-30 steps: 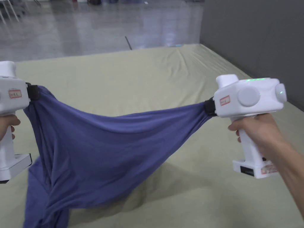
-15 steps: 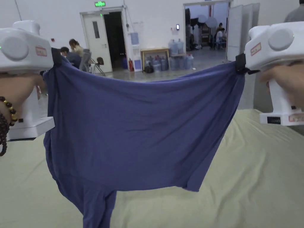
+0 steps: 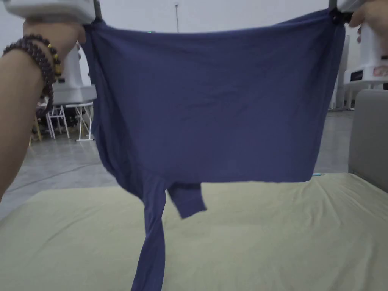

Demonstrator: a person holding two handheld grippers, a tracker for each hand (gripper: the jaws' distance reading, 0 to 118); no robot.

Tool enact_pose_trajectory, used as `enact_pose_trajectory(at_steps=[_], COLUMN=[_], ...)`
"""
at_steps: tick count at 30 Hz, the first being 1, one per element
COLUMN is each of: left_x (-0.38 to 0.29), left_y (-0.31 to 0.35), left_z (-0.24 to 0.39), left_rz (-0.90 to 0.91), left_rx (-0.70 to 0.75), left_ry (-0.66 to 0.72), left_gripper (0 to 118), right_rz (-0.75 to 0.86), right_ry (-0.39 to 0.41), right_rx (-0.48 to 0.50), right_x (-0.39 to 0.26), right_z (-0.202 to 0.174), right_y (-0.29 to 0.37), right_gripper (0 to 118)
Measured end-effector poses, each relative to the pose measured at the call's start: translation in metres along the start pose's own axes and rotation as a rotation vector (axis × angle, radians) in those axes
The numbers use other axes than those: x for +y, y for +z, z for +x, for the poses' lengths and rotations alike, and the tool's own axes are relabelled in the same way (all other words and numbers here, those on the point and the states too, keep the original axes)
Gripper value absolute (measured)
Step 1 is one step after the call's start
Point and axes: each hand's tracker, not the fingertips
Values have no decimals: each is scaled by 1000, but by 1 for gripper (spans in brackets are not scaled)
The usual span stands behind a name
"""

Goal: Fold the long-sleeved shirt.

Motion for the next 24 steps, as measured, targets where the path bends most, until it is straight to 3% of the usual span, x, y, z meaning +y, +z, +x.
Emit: enact_pose_trajectory(at_steps=[6, 10, 17, 24], left_x=[-19, -54, -122, -163], left_y=[6, -33, -45, -14], left_z=[4, -1, -6, -34], left_rz=[4, -62, -138, -186], left_rx=[9, 6, -9, -4], left_ry=[-7, -25, -29, 2], left_gripper=[0, 0, 0, 0], right_rz=[-22, -105, -189, -247], right_ry=[-18, -20, -45, -25], right_rx=[-3, 20, 48, 103], right_x=[-15, -65, -138, -178], right_z=[10, 9, 6, 5], right_y=[-17, -38, -66, -53], right_gripper=[5, 5, 5, 5])
